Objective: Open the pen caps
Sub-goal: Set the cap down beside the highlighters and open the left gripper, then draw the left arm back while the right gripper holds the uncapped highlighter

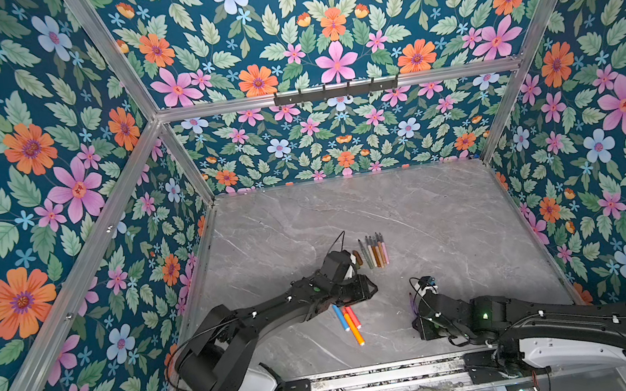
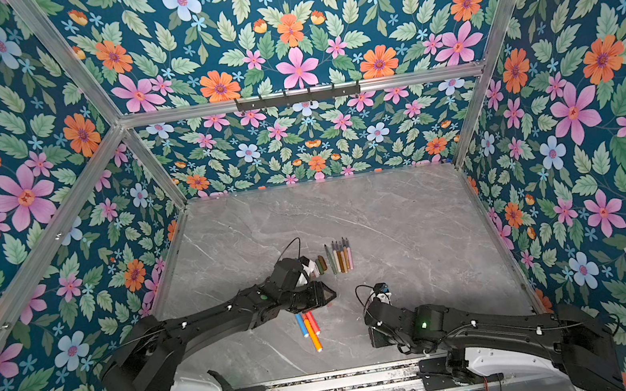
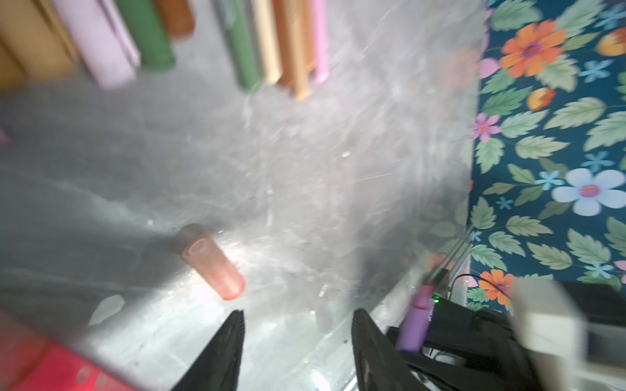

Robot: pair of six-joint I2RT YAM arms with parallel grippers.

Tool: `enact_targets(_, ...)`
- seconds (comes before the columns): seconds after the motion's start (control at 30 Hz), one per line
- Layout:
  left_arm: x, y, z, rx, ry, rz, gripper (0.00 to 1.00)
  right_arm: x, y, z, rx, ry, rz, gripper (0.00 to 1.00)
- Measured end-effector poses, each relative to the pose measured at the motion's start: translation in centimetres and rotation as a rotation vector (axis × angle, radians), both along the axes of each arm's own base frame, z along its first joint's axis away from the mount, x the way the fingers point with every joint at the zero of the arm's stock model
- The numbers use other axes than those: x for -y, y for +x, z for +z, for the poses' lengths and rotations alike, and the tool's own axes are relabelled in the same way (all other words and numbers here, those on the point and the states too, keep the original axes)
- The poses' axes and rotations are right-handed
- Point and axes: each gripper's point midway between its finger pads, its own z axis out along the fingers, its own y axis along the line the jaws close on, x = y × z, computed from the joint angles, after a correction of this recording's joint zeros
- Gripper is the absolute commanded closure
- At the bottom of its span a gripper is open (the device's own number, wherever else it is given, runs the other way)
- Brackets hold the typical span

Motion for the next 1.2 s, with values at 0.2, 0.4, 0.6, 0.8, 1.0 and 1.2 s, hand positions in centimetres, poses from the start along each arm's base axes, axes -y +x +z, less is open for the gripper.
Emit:
enact_targets(0.2,-2.4,0.4,9.8,0.247,-0.047,0.022,0.53,-0.8,2.1,-0.1,-0.019,-0.047,0.027,1.00)
enact_targets(0.4,-10.8,1.1,15.9,0.479,0.057,0.196,0.50,-2.5,4.7,-0.3,-0.042,-0.073,0.087,1.00)
enact_targets(0.6,-17.6,0.2,16.4,0.576,0.209,0.310,0.48,-5.5,7.2,-0.2,-0.049,-0.093,0.139,1.00)
enact_targets(0.8,-19.3,-0.4,15.6,0.598,0.261,0.330,0.48,-6.7,9.2,-1.7,-0.071,-0.145,0.120,1.00)
enact_targets(1.0,-19.4,-0.3,15.0,0.588,0.285,0.327,0.47,-7.6,10.3,-2.9,-0.104,-0.174,0.075,1.00)
enact_targets(1.2,-19.4,-0.3,14.8,0.586,0.292,0.321,0.47,-7.9,11.0,-3.2,-0.111,-0.185,0.019,1.00)
